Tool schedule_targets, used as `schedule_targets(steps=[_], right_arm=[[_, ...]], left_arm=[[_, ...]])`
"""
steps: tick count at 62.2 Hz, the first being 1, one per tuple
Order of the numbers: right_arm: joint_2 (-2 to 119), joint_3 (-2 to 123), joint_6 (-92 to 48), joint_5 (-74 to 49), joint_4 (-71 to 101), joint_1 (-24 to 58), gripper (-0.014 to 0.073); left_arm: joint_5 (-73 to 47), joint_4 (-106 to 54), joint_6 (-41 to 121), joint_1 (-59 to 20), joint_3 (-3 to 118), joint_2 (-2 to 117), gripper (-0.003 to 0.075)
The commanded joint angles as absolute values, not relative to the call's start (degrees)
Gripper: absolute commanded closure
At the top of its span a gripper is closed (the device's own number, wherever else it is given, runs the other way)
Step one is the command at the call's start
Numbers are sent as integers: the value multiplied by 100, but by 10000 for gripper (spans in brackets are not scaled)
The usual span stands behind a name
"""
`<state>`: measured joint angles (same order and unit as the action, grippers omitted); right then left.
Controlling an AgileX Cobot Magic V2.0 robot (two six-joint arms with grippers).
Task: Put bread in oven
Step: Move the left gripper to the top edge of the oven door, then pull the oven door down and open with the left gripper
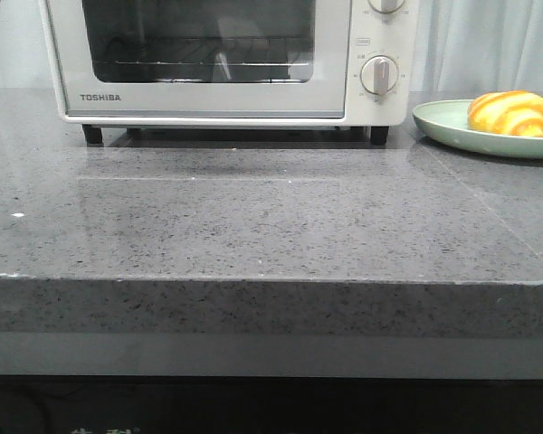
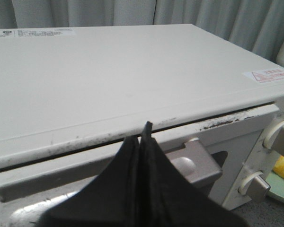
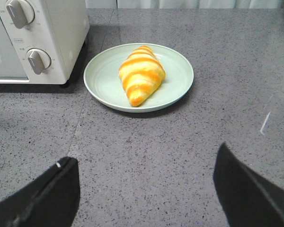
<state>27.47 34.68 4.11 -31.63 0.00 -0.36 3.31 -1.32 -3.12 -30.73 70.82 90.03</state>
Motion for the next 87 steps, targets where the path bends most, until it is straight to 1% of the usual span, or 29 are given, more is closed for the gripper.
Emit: schedule_targets(steps=[1,9,15,21,31,58,70,87], right_arm=[[2814,3643,360,-2765,-42,-56,-1],[2814,3643,360,-2765,-42,-56,-1],[2814,3643,360,-2770,-41,-56,-1],[2814,3643,360,-2784,-41,-56,-1],[2814,3643,360,-2843,-41,-56,-1],[2814,3643,360,-3098,-41,-56,-1],[2814,3643,360,-3317,-41,-56,-1],[2867,3664,360,-3488,45,-56,-1]], left_arm=[[-158,-133,-307,-3197,7199,8759,738],[-640,-133,-307,-3318,7199,8616,738],[-1265,-133,-307,-3410,7199,8463,738],[-1848,-133,-307,-3422,7199,8327,738],[-2500,-133,-307,-3422,7199,7972,738],[-3263,-105,-307,-3422,7018,7037,738],[-3335,0,-448,-3422,6348,6365,738],[-3671,898,-1155,-3422,5527,5064,738]])
